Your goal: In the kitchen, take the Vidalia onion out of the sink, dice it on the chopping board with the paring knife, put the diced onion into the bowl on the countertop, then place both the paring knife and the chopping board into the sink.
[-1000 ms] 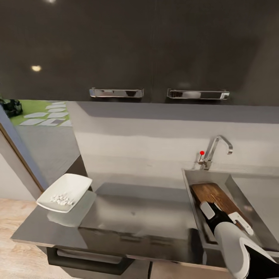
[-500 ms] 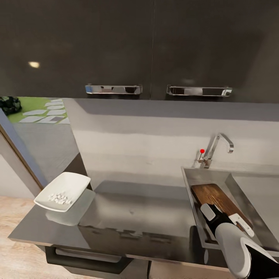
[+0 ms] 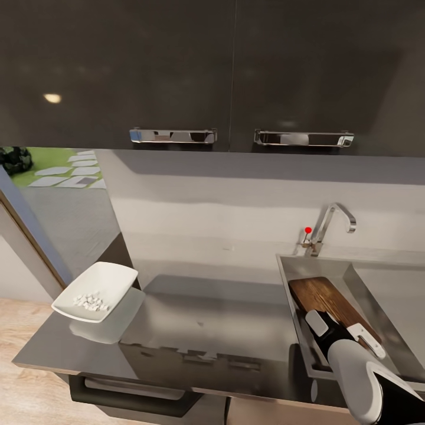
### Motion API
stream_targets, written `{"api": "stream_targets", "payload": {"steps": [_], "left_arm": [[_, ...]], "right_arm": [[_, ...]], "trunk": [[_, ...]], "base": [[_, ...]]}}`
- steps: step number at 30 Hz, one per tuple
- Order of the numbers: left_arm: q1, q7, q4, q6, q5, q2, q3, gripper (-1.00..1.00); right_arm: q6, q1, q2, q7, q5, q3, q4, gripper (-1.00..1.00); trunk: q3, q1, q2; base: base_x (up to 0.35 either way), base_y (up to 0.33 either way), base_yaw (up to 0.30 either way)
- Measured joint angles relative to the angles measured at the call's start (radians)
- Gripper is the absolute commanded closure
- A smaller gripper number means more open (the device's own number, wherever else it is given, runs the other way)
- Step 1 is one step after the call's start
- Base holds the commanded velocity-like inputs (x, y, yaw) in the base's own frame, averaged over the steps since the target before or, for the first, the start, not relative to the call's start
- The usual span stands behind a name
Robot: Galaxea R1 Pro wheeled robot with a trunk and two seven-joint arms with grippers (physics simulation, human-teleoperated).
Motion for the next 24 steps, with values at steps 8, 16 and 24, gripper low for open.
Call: {"api": "stream_targets", "payload": {"steps": [8,16,24], "left_arm": [[0.000,0.000,0.000,0.000,0.000,0.000,0.000,-1.00],[0.000,0.000,0.000,0.000,0.000,0.000,0.000,-1.00],[0.000,0.000,0.001,0.000,0.000,0.000,0.000,-1.00]], "right_arm": [[-0.001,0.000,0.000,0.002,0.000,0.000,0.001,1.00],[-0.001,0.000,0.000,0.002,-0.002,-0.002,0.000,-1.00],[-0.001,0.000,0.001,-0.001,-0.008,0.000,-0.024,-1.00]], "trunk": [[0.000,0.000,0.000],[0.000,0.000,0.000],[0.000,0.000,0.000]], "base": [[0.000,0.000,0.000],[0.000,0.000,0.000],[0.000,0.000,0.000]]}}
